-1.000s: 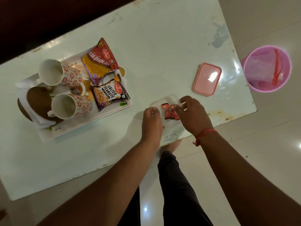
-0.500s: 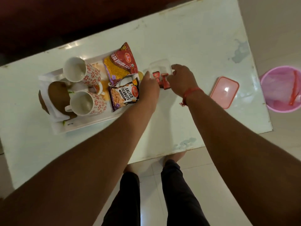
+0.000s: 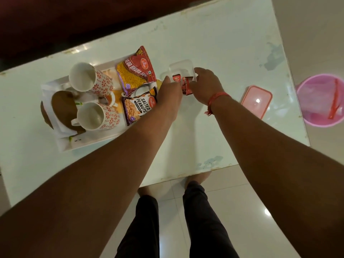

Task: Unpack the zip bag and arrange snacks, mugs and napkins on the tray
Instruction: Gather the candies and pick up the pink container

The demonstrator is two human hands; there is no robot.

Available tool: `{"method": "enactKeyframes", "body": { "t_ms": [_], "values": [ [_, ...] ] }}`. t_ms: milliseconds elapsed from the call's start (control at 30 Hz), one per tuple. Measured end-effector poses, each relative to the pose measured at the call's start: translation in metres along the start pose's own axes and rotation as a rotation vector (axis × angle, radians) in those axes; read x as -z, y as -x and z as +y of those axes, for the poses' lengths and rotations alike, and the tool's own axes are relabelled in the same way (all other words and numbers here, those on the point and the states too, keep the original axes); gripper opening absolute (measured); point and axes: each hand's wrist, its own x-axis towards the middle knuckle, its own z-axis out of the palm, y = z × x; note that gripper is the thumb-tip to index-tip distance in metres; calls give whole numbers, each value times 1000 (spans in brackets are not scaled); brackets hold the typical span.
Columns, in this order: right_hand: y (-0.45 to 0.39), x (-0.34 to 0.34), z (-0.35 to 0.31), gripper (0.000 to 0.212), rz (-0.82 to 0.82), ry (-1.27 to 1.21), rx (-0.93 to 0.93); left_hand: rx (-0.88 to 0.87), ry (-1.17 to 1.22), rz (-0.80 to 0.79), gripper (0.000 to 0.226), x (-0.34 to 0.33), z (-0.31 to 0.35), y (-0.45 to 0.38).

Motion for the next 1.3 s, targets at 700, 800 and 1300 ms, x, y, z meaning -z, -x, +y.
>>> {"method": "enactKeyframes", "body": {
  "t_ms": [700,800,1300],
  "values": [
    [72,0,80,76,249,507,-175,112,-79,-45,21,17,-98,68],
    [74,-5,63,77,228,243,-172,121,-50,-66,15,17,-86,64],
    [70,7,-12,57,141,-572,-68,-364,-297,152,19,29,-21,23]
  ]
}}
